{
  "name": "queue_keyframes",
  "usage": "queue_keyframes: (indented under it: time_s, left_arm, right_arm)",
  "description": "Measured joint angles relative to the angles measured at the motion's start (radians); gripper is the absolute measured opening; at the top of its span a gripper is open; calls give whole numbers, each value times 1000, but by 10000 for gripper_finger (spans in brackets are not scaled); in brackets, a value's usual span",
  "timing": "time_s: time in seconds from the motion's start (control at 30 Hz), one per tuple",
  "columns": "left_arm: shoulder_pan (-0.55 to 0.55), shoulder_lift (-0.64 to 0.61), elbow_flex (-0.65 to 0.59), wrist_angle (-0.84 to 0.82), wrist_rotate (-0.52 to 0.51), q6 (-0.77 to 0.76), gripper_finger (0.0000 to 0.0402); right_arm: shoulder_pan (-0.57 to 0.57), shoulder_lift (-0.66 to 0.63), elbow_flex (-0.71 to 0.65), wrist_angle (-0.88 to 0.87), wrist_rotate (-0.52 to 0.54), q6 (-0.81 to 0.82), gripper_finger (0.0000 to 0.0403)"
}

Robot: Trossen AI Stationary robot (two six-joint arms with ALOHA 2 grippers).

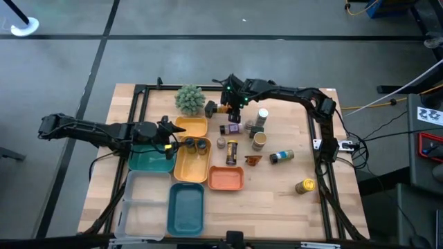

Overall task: Sort spices by type
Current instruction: Put the black seasoning bottle into the bottom yellow bin

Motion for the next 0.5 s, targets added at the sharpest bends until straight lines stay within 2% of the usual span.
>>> queue_keyframes:
  time_s: [0.17,0.3,0.5]
  left_arm:
    - [0,0,0,38,-4,1,269]
    - [0,0,0,77,-47,4,269]
    - [0,0,0,107,-113,7,269]
  right_arm:
    - [0,0,23,-16,-93,4,171]
    - [6,0,23,-11,-174,5,171]
    - [50,0,23,12,-192,5,171]
